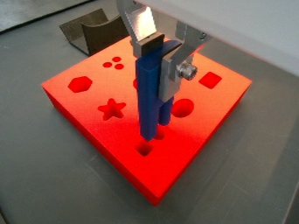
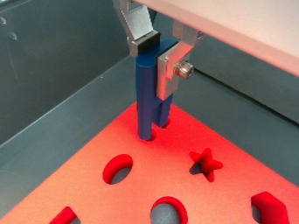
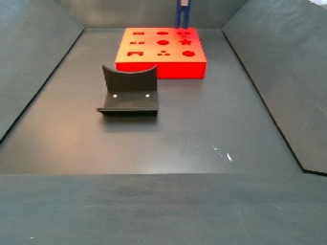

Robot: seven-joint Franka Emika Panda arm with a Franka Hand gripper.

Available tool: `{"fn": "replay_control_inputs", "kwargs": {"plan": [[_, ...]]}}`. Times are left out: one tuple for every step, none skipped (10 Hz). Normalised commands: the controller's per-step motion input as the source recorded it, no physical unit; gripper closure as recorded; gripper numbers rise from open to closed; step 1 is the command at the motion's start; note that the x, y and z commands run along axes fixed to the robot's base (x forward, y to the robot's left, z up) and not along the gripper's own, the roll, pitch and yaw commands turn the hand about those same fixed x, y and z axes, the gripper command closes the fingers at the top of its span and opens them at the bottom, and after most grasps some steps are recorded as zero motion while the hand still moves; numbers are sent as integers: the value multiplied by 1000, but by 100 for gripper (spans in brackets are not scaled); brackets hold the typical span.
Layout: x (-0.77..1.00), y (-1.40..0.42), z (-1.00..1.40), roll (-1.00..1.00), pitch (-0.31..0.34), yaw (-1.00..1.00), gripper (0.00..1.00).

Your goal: Insert the square-circle object.

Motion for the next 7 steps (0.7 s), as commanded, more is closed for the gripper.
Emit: {"fn": "replay_control_inputs", "kwargs": {"plan": [[0, 0, -209, 50, -1, 0, 100], [0, 0, -149, 57, -4, 0, 100], [0, 0, -183, 51, 0, 0, 100], [0, 0, -166, 70, 0, 0, 100], [0, -69, -149, 73, 0, 0, 100], [0, -63, -123, 96, 0, 0, 100], [0, -117, -86, 101, 0, 0, 100]]}}
